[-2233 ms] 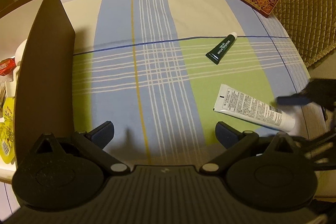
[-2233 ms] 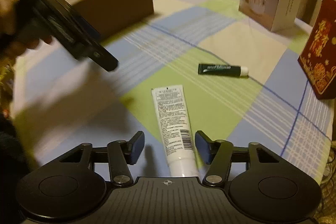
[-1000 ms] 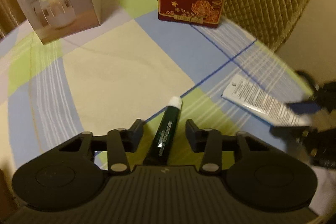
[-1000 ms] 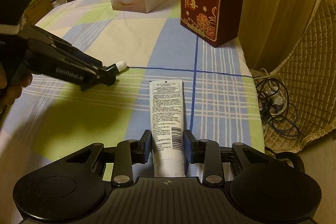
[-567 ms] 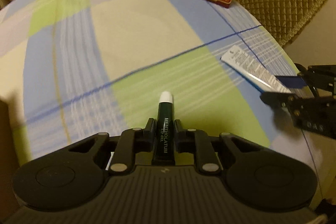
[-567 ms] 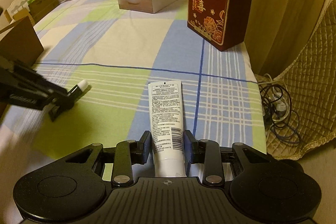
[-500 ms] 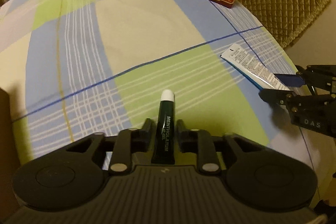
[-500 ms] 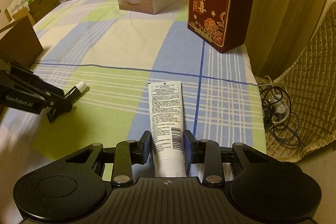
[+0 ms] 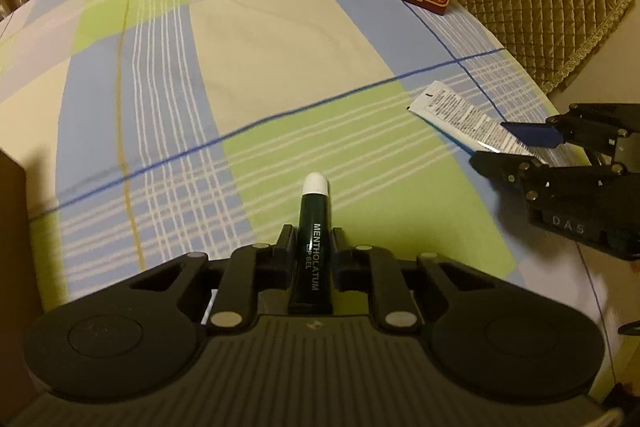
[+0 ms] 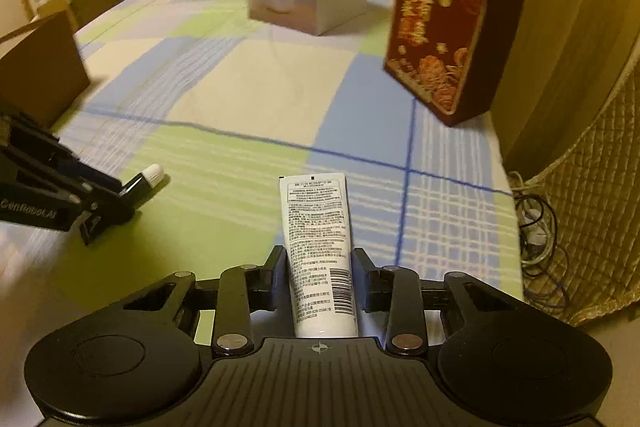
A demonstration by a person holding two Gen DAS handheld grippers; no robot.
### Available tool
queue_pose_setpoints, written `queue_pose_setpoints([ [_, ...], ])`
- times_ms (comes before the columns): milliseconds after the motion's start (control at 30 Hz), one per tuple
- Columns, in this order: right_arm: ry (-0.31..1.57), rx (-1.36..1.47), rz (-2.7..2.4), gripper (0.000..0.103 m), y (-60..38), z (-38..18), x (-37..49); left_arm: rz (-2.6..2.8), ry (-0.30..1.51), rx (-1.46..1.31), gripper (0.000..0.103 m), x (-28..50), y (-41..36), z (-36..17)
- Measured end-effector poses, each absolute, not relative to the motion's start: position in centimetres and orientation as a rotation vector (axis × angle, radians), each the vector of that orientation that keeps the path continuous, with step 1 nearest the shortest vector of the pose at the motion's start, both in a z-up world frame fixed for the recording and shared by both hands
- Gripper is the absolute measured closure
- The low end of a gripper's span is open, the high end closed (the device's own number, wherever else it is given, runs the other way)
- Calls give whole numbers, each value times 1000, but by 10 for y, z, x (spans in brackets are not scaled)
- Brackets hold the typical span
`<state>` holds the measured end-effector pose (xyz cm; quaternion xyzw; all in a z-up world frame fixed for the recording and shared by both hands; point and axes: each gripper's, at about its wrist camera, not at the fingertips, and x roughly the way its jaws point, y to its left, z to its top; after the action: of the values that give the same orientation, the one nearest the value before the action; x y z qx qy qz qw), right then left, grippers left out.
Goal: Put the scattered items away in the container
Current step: 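Carry the lip balm with the left tool while the right tool carries the white tube to the box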
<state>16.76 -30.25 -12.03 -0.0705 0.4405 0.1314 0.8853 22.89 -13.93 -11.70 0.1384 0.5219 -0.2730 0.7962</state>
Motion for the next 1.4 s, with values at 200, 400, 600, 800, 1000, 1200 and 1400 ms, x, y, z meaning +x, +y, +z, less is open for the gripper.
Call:
queue_pose_setpoints([
  [200, 940, -38, 340, 67, -295, -107, 148, -574, 1105, 243, 89, 209, -118, -99],
  [400, 878, -19, 388, 67, -279, -75, 137, -557, 1034, 178, 103, 193, -94, -63],
  [600, 857, -25, 407, 67, -259, -62, 129, -546, 1016, 168, 103, 183, -72, -53],
  [800, 883, -17, 387, 67, -254, -66, 114, -585, 1050, 188, 85, 166, -57, -66],
  [1000, 896, -8, 329, 67, -266, -66, 99, -596, 1098, 198, 84, 172, -71, -97],
  [1200, 910, 16, 290, 67, -282, -67, 91, -586, 1120, 234, 84, 177, -86, -117],
  [1400, 915, 35, 304, 67, -286, -70, 92, -593, 1103, 254, 90, 182, -93, -117],
])
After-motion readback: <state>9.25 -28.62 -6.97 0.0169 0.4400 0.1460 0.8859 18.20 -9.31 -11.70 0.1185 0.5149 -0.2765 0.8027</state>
